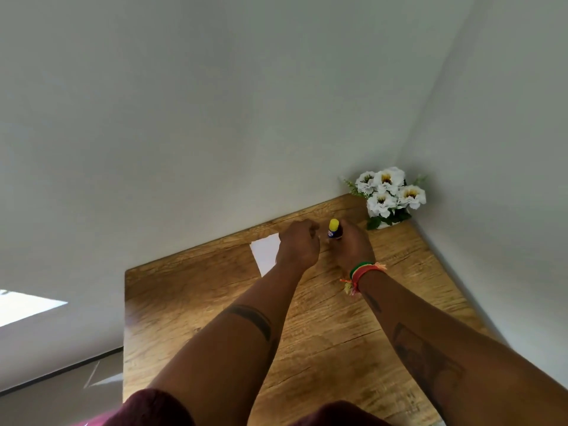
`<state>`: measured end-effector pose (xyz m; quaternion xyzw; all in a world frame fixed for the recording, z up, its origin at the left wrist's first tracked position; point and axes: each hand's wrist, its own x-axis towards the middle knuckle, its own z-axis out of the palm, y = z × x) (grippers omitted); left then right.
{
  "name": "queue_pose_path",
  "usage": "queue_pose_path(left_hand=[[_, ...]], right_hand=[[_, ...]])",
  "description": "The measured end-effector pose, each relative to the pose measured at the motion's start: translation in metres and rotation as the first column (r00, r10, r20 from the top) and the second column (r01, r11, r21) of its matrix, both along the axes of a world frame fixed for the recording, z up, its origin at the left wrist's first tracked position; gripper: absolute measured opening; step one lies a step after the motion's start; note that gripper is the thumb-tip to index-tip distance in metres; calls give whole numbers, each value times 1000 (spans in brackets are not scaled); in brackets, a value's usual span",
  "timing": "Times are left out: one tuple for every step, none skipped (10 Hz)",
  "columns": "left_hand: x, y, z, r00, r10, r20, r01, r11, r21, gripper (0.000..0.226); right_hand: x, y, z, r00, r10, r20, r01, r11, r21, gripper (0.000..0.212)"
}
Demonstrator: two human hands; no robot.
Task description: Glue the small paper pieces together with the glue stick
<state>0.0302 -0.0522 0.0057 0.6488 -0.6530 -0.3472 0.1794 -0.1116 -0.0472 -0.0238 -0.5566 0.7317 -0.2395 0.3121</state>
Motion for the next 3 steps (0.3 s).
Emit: queue_pose_path(left_hand=[[0,-1,-7,1000,-8,5,8,1000,14,35],[4,6,-9,1000,3,6,-3,1000,20,34],[5,11,-8,1000,26,3,-26,1000,5,34]], right_hand=[[-2,0,-11,999,38,-30,-38,999,25,21],[-4,4,-14,996,76,-53,-74,997,34,28],[-5,3,-13,998,69,7,-70,996,53,48]])
